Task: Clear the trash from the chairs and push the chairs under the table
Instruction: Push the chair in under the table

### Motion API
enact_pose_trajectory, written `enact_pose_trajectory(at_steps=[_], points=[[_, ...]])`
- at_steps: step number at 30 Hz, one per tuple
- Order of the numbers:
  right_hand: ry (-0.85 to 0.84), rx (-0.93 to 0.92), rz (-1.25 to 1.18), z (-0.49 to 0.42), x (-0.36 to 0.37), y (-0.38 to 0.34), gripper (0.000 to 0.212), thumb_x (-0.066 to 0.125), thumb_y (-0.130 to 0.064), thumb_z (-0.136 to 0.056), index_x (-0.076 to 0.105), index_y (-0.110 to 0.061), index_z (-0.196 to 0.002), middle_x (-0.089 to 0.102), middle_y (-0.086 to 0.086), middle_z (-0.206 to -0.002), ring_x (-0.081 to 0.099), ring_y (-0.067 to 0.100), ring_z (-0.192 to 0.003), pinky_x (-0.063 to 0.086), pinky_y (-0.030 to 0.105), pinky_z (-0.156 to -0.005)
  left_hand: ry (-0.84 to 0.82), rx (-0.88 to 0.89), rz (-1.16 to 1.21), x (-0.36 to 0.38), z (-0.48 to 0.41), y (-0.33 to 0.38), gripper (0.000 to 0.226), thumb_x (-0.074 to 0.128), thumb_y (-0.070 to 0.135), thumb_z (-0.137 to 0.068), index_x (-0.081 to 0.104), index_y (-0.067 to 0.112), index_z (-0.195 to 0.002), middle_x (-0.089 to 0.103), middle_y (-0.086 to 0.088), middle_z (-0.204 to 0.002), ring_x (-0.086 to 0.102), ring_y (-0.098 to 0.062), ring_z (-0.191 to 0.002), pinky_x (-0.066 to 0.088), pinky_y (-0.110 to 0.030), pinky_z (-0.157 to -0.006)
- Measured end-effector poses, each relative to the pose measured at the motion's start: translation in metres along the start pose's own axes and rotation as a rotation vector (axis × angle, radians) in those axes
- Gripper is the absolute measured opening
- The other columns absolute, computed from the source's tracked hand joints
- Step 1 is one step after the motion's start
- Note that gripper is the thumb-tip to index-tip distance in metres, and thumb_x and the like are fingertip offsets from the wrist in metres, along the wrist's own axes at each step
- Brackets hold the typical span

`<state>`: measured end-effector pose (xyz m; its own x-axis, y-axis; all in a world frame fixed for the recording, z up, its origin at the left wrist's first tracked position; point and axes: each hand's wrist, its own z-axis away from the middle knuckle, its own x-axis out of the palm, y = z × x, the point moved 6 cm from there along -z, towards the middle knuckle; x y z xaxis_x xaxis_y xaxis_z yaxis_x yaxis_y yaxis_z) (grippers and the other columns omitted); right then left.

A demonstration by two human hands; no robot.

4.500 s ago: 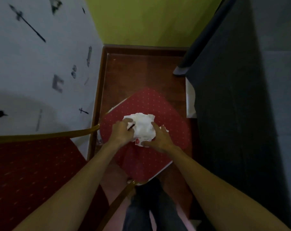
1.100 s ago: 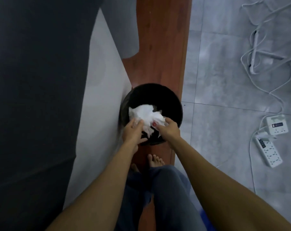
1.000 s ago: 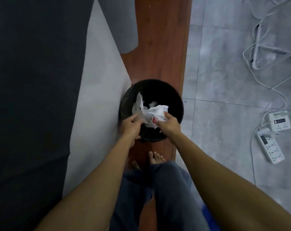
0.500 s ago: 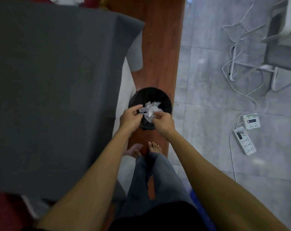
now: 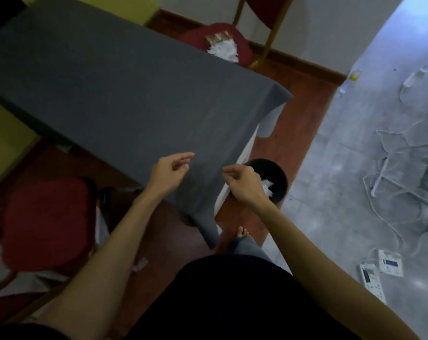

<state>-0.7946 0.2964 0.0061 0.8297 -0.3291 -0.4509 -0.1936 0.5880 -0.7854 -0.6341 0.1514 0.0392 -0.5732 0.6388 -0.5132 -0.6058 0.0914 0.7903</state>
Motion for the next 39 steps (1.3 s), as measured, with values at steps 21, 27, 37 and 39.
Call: enact_pose_trajectory(at_steps=[21,27,37,39], points=[[-0.688,-0.573,0.462,0.188,0.392,-0.205,0.042,0.061,-0.020,-0.094,0.059,-0.012,-0.135,0.069,0.006,-0.121,0.063,0.021,-0.115,0.050,0.034,-0.100,0.530,-0.400,-0.148,-0.313,0.361,-0.263,0.030,0.057,0.015,-0.098,0.068,0.023,-0.125,0.071,-0.003,-0.121,0.066,-0.017,-0.110,0.047,-0.025,-0.087],[-0.863,-0.718,0.580,0.233,0.472,-0.238,0.046,0.062,-0.023,-0.093,0.057,-0.013,-0.138,0.067,0.005,-0.126,0.060,0.024,-0.120,0.050,0.040,-0.102,0.671,-0.467,-0.137,-0.342,0.408,-0.290,0.031,0.059,0.017,-0.096,0.069,0.027,-0.123,0.072,-0.001,-0.123,0.063,-0.017,-0.119,0.043,-0.020,-0.094],[-1.100,-0.896,0.697,0.302,0.576,-0.267,0.064,0.069,-0.041,-0.086,0.053,-0.015,-0.142,0.062,0.005,-0.135,0.061,0.024,-0.121,0.049,0.029,-0.097,0.919,-0.547,-0.282,-0.392,0.490,-0.330,0.033,0.058,-0.001,-0.089,0.072,0.009,-0.117,0.072,-0.012,-0.122,0.065,-0.027,-0.117,0.044,-0.029,-0.100],[-1.123,-0.919,0.721,0.316,0.589,-0.266,0.057,0.069,-0.040,-0.087,0.056,-0.013,-0.136,0.065,0.005,-0.127,0.064,0.024,-0.113,0.051,0.030,-0.092,0.896,-0.537,-0.373,-0.395,0.494,-0.346,0.036,0.062,-0.002,-0.086,0.072,0.008,-0.118,0.064,-0.014,-0.133,0.054,-0.031,-0.130,0.037,-0.036,-0.110]])
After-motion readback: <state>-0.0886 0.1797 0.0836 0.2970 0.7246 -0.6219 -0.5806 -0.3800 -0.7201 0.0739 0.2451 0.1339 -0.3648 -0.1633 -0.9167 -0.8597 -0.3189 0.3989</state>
